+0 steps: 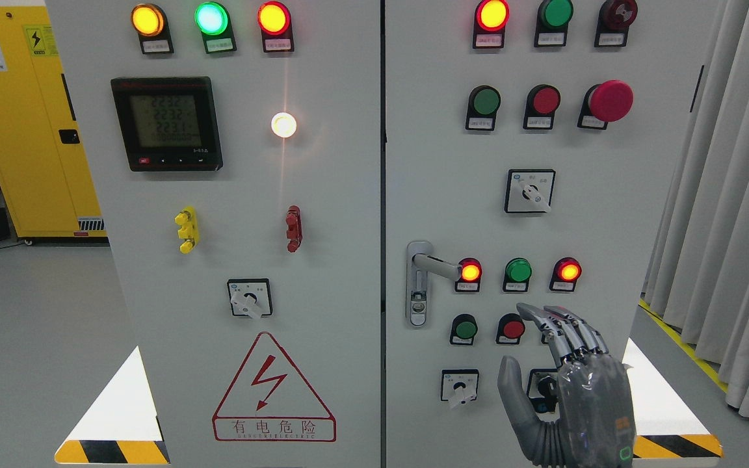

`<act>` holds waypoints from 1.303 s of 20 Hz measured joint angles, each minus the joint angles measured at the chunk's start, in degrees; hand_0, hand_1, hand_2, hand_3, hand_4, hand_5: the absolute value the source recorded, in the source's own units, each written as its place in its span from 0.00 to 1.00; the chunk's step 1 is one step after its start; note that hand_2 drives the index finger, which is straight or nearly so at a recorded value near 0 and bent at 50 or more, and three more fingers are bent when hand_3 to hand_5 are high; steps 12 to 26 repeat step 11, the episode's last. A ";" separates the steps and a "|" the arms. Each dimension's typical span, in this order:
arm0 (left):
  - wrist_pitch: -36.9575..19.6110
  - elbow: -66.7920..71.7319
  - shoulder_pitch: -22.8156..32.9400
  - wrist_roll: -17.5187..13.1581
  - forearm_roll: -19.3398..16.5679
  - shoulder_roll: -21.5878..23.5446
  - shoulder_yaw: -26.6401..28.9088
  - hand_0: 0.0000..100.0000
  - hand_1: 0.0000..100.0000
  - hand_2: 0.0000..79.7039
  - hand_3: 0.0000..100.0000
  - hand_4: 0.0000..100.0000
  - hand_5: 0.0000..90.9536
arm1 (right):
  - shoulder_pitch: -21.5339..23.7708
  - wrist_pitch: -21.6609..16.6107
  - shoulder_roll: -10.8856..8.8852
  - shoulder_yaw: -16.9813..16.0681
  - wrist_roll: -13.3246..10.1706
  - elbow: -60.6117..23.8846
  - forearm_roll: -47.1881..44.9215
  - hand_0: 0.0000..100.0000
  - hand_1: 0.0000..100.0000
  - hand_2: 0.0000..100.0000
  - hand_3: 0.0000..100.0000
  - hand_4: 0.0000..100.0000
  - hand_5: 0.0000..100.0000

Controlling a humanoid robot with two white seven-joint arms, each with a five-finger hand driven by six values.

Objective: Release door handle
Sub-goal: 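Open the right hand and pull it away from the handle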

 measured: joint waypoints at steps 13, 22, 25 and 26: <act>-0.02 0.00 0.00 0.00 0.00 0.00 0.01 0.12 0.56 0.00 0.00 0.00 0.00 | -1.55 -0.13 0.03 -2.30 -0.01 -0.62 -1.52 0.71 0.26 0.00 0.02 0.00 0.00; -0.02 0.00 0.00 0.00 0.00 0.00 0.01 0.12 0.56 0.00 0.00 0.00 0.00 | -1.55 -0.13 0.03 -2.30 -0.01 -0.62 -1.52 0.71 0.26 0.00 0.02 0.00 0.00; -0.02 0.00 0.00 0.00 0.00 0.00 0.01 0.12 0.56 0.00 0.00 0.00 0.00 | -1.55 -0.13 0.03 -2.30 -0.01 -0.62 -1.52 0.71 0.26 0.00 0.02 0.00 0.00; -0.02 0.00 0.00 0.00 0.00 0.00 0.01 0.12 0.56 0.00 0.00 0.00 0.00 | -1.55 -0.13 0.03 -2.30 -0.01 -0.62 -1.52 0.71 0.26 0.00 0.02 0.00 0.00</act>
